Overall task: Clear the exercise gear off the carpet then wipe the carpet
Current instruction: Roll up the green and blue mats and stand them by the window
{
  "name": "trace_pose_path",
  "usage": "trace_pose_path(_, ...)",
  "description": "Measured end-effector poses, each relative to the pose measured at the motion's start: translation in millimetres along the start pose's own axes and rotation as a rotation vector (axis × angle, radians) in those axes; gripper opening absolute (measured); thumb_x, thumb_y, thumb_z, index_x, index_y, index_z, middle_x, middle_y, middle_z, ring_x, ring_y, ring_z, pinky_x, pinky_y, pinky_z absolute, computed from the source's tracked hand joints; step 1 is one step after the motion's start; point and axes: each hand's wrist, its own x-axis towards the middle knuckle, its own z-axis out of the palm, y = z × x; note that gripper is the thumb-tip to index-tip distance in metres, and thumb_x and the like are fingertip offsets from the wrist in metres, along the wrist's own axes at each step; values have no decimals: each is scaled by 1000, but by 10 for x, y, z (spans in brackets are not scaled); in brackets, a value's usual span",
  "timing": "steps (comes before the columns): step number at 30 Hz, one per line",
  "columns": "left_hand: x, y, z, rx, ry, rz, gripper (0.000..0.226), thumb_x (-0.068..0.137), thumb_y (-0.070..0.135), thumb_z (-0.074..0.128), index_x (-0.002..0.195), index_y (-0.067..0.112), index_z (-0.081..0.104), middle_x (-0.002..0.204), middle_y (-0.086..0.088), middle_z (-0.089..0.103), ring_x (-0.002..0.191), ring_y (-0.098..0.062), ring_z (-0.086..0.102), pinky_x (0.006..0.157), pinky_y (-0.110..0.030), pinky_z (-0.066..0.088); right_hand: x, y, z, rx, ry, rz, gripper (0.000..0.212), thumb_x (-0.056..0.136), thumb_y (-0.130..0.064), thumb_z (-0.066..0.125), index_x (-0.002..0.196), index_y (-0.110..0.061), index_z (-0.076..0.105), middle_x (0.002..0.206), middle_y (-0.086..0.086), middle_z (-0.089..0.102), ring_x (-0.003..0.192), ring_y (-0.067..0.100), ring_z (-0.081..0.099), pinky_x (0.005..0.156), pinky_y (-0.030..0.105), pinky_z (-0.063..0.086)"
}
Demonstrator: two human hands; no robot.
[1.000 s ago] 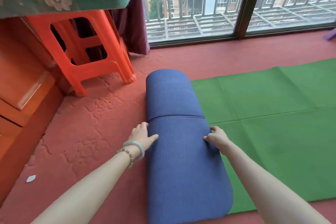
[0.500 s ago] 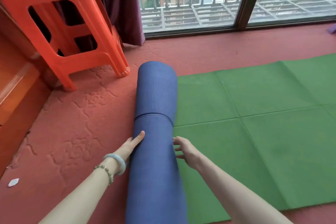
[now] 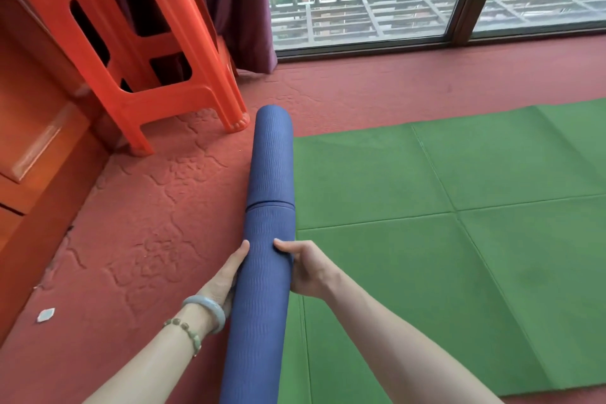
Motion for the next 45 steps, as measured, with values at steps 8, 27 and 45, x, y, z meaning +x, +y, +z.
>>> trace_pose_path(8, 202, -100, 40, 194, 99, -9, 84, 52, 50, 83, 119, 5, 60, 107, -13, 70, 101, -27, 67, 99, -43, 45, 46, 273, -397, -259, 452, -93, 36, 87, -25, 65, 114, -6, 51, 107, 6, 67, 88, 17, 65, 75, 29, 52)
trace_pose_path(27, 189, -239, 240, 205, 165, 99, 99, 34, 48, 86, 119, 17, 47, 106, -10, 69, 90, -25, 70, 89, -45, 52, 149, 41, -276, -842, 795, -318, 40, 91, -24, 52, 130, -22, 42, 124, 17, 46, 116, 32, 47, 102, 33, 35)
trace_pose_path(45, 486, -392, 598, 110, 227, 13, 61, 80, 32, 68, 130, 18, 36, 120, -4, 57, 103, -18, 56, 83, -33, 46, -290, -382, -950, -682, 658, -191, 101, 39, -56, 87, 121, -25, 37, 119, 13, 57, 101, 23, 63, 88, 37, 51)
